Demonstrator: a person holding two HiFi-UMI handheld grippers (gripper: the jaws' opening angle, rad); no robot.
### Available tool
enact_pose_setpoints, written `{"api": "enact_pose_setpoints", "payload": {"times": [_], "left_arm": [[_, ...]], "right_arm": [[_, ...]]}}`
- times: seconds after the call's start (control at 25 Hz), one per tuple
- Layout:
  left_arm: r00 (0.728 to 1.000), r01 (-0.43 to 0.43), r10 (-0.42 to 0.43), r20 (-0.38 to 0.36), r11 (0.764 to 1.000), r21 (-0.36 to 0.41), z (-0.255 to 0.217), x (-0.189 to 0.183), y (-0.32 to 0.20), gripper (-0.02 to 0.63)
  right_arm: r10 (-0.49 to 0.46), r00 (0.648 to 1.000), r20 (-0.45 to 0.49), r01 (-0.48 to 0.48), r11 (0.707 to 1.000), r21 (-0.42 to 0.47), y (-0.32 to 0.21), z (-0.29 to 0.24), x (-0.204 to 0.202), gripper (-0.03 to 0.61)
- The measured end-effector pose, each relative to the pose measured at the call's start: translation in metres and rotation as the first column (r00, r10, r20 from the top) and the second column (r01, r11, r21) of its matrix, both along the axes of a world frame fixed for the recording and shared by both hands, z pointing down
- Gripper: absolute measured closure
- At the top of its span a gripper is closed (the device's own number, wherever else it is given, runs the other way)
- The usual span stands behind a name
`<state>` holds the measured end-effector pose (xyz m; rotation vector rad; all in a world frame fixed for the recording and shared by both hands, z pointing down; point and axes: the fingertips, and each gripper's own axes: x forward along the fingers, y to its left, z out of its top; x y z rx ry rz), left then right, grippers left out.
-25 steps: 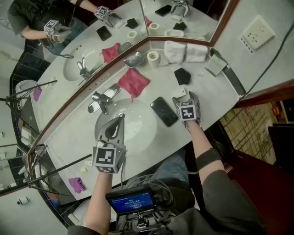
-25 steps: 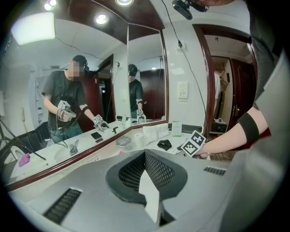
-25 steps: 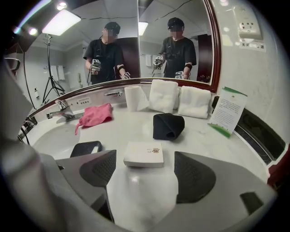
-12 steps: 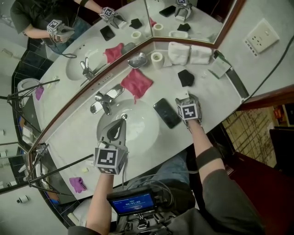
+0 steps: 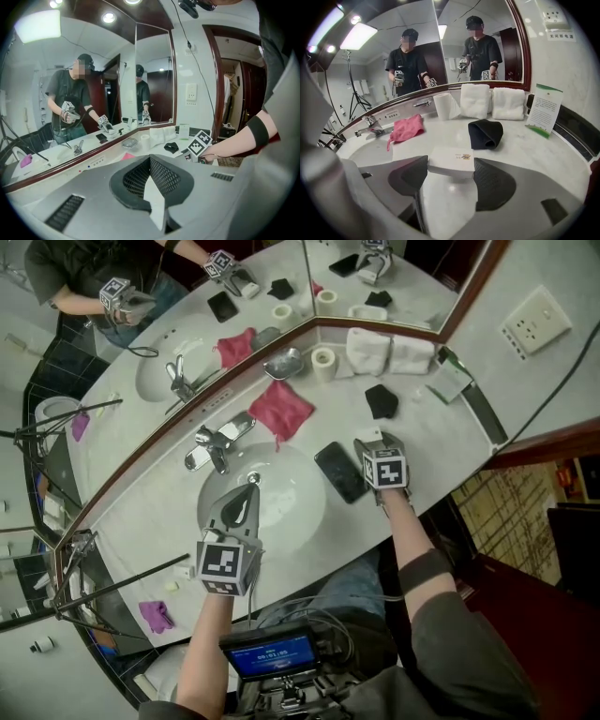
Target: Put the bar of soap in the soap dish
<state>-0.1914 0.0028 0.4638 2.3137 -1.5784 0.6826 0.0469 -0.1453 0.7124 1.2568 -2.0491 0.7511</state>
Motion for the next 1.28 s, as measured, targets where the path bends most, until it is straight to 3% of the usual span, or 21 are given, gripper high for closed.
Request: {"api": "enact_pose_setpoints", "payload": {"times": [0.44, 0.88, 1.28], "left_arm": [[0.999, 0.015, -0.015, -0.034, 1.000, 0.009, 0.006, -0.003, -0.004, 0.614], [0.996, 0.039, -0.038, -0.077, 0.999, 0.021, 0.018, -0.007, -0.005, 0.614], [0.996, 0.040, -0.038, -0.076, 0.999, 0.017, 0.026, -0.008, -0.006, 0.614]], "right_arm": [[-0.004, 0.979, 0.206, 0.000, 1.000, 0.020, 0.014, -0.063, -0.035, 0.255], [-0.052, 0.953, 0.299, 0.051, 0.999, 0.013, 0.048, -0.121, -0.076, 0.255], [-0.111, 0.922, 0.372, 0.100, 0.994, 0.049, 0.023, -0.162, -0.135, 0.255]]}}
